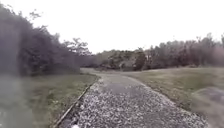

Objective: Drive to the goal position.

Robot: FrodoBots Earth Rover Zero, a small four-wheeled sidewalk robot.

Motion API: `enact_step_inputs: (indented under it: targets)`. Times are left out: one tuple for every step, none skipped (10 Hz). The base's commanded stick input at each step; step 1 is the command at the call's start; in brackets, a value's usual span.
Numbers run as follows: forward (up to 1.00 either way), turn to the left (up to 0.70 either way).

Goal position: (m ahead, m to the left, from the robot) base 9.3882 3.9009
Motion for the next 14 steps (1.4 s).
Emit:
enact_step_inputs:
  targets:
    - [0.85, 0.00]
    - [0.85, 0.00]
    - [0.85, 0.00]
    - [0.85, 0.00]
    - [0.85, 0.00]
    - [0.85, 0.00]
    - [0.85, 0.00]
    - [0.85, 0.00]
    - [0.85, 0.00]
    - [0.85, 0.00]
    - [0.85, 0.00]
    - [0.85, 0.00]
    - [0.85, 0.00]
    - [0.85, 0.00]
